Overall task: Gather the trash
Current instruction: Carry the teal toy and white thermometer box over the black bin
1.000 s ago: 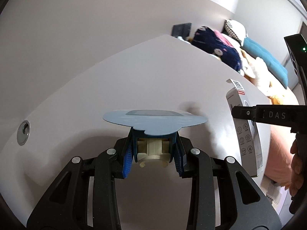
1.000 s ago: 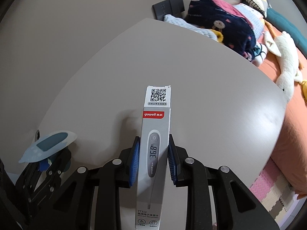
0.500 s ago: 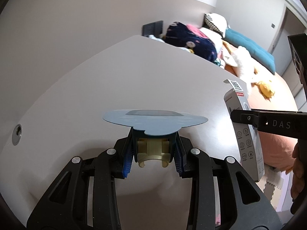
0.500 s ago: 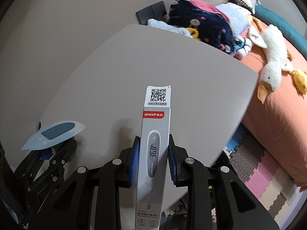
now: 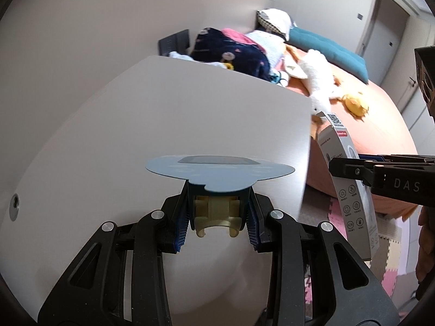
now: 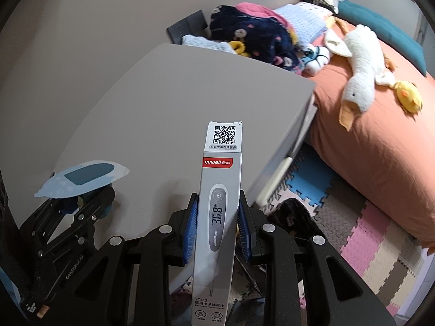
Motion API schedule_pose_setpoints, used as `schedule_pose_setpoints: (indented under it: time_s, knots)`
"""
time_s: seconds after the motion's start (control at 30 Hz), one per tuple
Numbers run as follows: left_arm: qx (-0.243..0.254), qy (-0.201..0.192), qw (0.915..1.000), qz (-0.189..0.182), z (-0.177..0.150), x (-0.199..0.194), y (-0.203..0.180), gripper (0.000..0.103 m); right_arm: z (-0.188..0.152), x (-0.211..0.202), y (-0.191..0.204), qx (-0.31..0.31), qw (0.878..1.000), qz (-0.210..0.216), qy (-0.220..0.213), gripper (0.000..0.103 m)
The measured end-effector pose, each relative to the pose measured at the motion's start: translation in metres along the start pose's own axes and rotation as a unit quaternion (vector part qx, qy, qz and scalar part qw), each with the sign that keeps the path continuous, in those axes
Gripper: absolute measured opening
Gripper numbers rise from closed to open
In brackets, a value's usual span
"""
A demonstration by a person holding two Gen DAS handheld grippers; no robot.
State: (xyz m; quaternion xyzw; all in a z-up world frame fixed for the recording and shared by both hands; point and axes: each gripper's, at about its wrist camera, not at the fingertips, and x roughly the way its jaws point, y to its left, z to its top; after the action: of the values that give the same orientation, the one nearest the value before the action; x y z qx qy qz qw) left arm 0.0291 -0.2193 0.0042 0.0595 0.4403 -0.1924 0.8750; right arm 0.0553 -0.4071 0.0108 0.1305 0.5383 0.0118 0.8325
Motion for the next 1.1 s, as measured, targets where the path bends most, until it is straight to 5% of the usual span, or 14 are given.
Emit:
schedule_pose_setpoints:
  time_s: [1.1]
  knots:
    - [0.138,0.029,0.9840,-0.109,-0.020,-0.005,-0.137,0.035,-0.082,-0.069,-0.117,0.104,0.992,-0.060,-0.036,0.029]
